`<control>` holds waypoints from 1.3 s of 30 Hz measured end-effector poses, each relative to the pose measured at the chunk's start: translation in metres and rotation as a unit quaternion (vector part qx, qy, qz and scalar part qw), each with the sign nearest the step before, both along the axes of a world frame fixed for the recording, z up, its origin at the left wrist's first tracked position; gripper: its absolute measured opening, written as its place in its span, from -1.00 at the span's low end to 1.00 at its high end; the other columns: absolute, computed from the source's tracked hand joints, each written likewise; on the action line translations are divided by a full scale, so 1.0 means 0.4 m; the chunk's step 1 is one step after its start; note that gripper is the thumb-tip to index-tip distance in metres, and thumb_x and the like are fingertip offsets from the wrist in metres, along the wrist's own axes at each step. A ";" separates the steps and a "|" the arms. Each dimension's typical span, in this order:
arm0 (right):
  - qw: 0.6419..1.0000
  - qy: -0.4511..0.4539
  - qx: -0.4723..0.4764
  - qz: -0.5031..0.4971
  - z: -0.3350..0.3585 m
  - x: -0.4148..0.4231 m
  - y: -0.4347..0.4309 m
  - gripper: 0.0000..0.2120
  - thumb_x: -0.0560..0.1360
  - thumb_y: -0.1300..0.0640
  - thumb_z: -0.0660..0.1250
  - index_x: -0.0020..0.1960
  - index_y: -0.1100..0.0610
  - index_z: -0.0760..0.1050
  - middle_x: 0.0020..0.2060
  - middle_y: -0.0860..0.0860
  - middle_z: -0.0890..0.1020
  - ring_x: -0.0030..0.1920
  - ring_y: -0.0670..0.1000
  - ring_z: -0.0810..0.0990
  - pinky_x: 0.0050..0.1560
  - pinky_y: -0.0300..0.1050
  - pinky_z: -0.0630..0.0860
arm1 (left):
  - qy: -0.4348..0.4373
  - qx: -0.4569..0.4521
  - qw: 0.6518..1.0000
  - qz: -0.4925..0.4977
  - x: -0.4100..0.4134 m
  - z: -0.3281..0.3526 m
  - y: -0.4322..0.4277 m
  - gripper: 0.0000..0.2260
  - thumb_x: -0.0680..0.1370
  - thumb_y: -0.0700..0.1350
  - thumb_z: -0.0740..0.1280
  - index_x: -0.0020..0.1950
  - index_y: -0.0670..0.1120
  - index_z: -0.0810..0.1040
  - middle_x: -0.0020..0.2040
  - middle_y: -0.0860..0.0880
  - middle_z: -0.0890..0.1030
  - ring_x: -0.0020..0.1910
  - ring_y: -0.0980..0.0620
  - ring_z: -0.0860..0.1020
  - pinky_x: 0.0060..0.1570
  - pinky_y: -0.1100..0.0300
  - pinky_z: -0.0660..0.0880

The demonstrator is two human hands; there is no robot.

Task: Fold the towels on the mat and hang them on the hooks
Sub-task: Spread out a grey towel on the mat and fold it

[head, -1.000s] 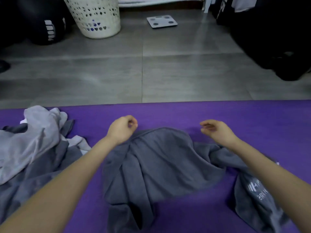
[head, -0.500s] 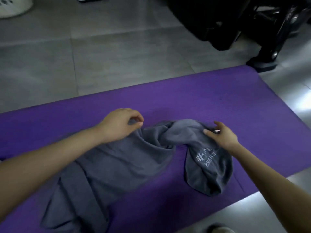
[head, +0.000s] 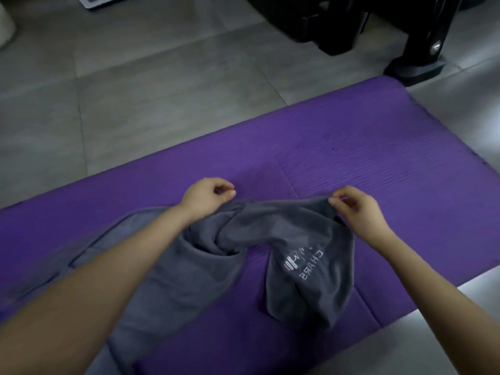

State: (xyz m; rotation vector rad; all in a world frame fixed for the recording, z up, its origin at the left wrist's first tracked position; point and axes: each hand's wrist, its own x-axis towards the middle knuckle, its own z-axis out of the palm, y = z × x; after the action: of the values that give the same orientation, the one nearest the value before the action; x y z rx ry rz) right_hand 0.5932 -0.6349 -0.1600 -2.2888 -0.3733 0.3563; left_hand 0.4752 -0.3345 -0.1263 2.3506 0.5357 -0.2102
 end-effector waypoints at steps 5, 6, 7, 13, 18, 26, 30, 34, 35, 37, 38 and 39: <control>0.987 0.006 0.158 -0.022 0.054 0.039 -0.028 -0.85 0.53 0.21 0.32 -0.19 0.03 0.49 -0.31 -0.12 0.57 -0.25 0.03 0.52 -0.11 0.09 0.50 | 0.055 -0.077 0.995 -0.030 0.079 -0.072 -0.068 -0.67 0.52 0.08 0.31 0.23 -0.02 0.54 0.15 0.05 0.58 0.17 0.09 0.51 0.23 0.22 0.37; 0.984 0.007 0.174 -0.027 0.061 0.053 -0.024 -0.84 0.53 0.21 0.31 -0.19 0.01 0.48 -0.32 -0.13 0.56 -0.25 -0.02 0.50 -0.14 0.07 0.48 | 0.071 -0.094 0.992 -0.041 0.090 -0.077 -0.078 -0.68 0.51 0.10 0.31 0.20 0.00 0.56 0.13 0.06 0.59 0.14 0.11 0.52 0.24 0.20 0.39; 0.982 0.009 0.186 -0.034 0.068 0.068 -0.018 -0.83 0.53 0.21 0.31 -0.20 0.00 0.48 -0.31 -0.12 0.55 -0.26 -0.04 0.48 -0.17 0.05 0.46 | 0.081 -0.113 0.989 -0.049 0.099 -0.079 -0.086 -0.72 0.49 0.12 0.33 0.14 0.04 0.58 0.09 0.08 0.61 0.10 0.12 0.54 0.22 0.19 0.41; 0.973 0.023 0.217 -0.073 0.103 0.155 0.043 -0.83 0.50 0.17 0.37 -0.25 0.00 0.51 -0.34 -0.04 0.50 -0.31 -0.04 0.40 -0.31 -0.14 0.33 | 0.073 -0.234 0.966 -0.078 0.127 -0.022 -0.103 -0.82 0.47 0.03 0.37 0.02 0.01 0.62 -0.06 0.12 0.65 -0.08 0.24 0.56 -0.04 0.39 0.44; 0.961 0.001 0.261 -0.087 0.165 0.199 0.060 -0.83 0.48 0.18 0.39 -0.26 -0.01 0.53 -0.38 -0.13 0.54 -0.33 -0.11 0.43 -0.31 -0.24 0.37 | -0.086 -0.140 0.986 -0.033 0.148 0.030 -0.112 -0.89 0.41 -0.07 0.48 -0.11 -0.03 0.62 -0.24 0.15 0.61 -0.23 0.26 0.54 -0.18 0.28 0.42; 0.995 0.038 0.085 0.028 0.176 0.141 -0.089 -0.88 0.42 0.18 0.44 -0.26 0.01 0.59 -0.41 -0.11 0.60 -0.44 -0.15 0.45 -0.39 -0.37 0.36 | -0.121 0.063 0.980 -0.145 0.072 0.099 -0.115 -0.82 0.36 0.17 0.38 -0.13 0.12 0.63 -0.24 0.25 0.61 -0.15 0.28 0.51 -0.21 0.51 0.32; 0.999 -0.031 0.030 -0.001 0.193 0.179 -0.049 -0.84 0.42 0.11 0.45 -0.30 -0.04 0.55 -0.43 -0.06 0.56 -0.46 -0.12 0.50 -0.31 -0.16 0.48 | -0.060 0.048 0.986 -0.146 0.144 0.123 -0.062 -0.78 0.34 0.17 0.44 -0.12 0.08 0.63 -0.27 0.17 0.60 -0.21 0.18 0.56 -0.13 0.19 0.47; 0.973 -0.139 0.158 -0.096 0.248 0.303 0.128 -0.91 0.40 0.01 0.40 -0.27 -0.12 0.54 -0.31 -0.12 0.58 -0.24 0.00 0.62 -0.14 0.05 0.59 | -0.130 0.175 0.976 0.008 0.322 0.160 0.026 -0.76 0.44 0.02 0.42 0.02 -0.07 0.62 -0.04 -0.12 0.64 -0.01 -0.13 0.58 -0.05 0.07 0.46; 0.970 -0.136 0.188 -0.078 0.258 0.324 0.169 -0.94 0.42 0.06 0.39 -0.13 -0.09 0.58 -0.21 -0.11 0.60 -0.14 -0.04 0.62 -0.03 -0.03 0.58 | -0.123 0.208 0.969 0.049 0.352 0.162 0.046 -0.73 0.46 0.00 0.40 0.10 -0.08 0.59 0.04 -0.16 0.62 0.06 -0.17 0.55 0.00 0.05 0.45; 0.972 -0.090 0.216 -0.023 0.258 0.341 0.213 -0.63 0.47 0.15 0.37 0.27 0.08 0.48 0.15 -0.03 0.56 0.18 -0.11 0.50 0.24 -0.22 0.43 | -0.093 0.253 0.959 0.087 0.369 0.156 0.067 -0.60 0.46 0.02 0.39 0.26 -0.04 0.48 0.18 -0.21 0.54 0.18 -0.23 0.47 0.15 -0.01 0.39; 0.976 -0.067 0.206 -0.010 0.252 0.331 0.210 -0.51 0.49 0.15 0.36 0.39 0.08 0.35 0.31 -0.01 0.46 0.31 -0.13 0.39 0.33 -0.26 0.32 | -0.075 0.268 0.956 0.090 0.358 0.145 0.067 -0.53 0.45 0.04 0.40 0.33 -0.02 0.43 0.22 -0.24 0.50 0.22 -0.26 0.43 0.19 -0.04 0.35; 0.981 -0.052 0.184 -0.011 0.237 0.313 0.192 -0.45 0.50 0.13 0.35 0.44 0.06 0.27 0.38 -0.03 0.38 0.36 -0.14 0.30 0.37 -0.27 0.26 | -0.066 0.278 0.955 0.085 0.335 0.131 0.061 -0.49 0.45 0.05 0.39 0.36 -0.01 0.39 0.23 -0.26 0.47 0.23 -0.28 0.41 0.20 -0.05 0.33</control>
State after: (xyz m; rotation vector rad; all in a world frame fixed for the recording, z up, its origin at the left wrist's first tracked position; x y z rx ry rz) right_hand 0.7185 -0.5581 -0.0652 -1.9501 -0.4284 0.1419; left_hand 0.6093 -0.3102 -0.0740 2.8106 0.8079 0.2053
